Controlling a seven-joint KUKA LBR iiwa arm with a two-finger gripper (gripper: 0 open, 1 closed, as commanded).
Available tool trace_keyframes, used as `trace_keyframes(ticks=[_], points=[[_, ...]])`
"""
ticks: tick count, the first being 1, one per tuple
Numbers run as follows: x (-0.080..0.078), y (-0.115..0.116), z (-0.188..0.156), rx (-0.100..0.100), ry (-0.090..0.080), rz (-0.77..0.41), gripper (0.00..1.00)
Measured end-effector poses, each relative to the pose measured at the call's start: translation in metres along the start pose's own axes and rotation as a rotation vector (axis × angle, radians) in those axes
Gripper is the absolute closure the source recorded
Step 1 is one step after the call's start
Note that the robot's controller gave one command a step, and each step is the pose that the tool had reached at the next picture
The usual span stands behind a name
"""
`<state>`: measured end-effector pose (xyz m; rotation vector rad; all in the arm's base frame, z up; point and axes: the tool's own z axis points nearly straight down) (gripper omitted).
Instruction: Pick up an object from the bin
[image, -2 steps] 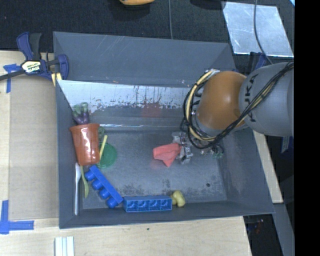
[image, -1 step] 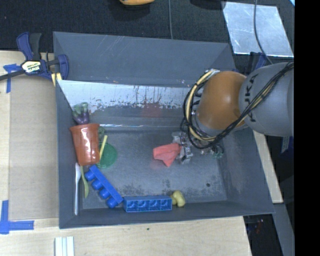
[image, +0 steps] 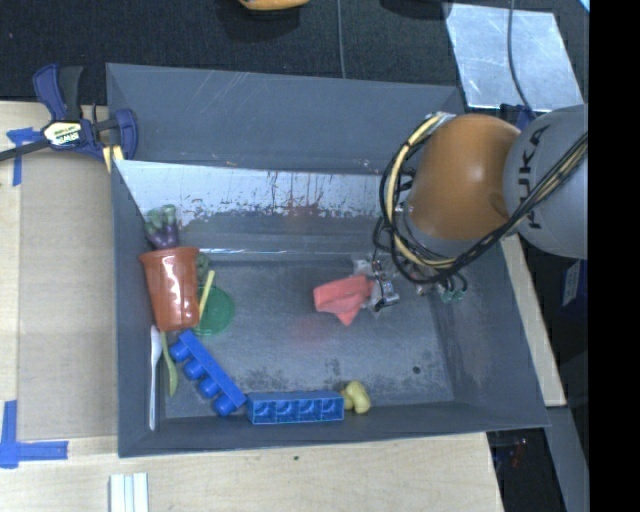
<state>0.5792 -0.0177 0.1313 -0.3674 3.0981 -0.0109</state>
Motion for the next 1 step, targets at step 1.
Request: trace_keyframes(ticks=[1], points=[[0.0115, -0.0238, -0.0765, 0.0, 0.001, -0.001, 1.0]])
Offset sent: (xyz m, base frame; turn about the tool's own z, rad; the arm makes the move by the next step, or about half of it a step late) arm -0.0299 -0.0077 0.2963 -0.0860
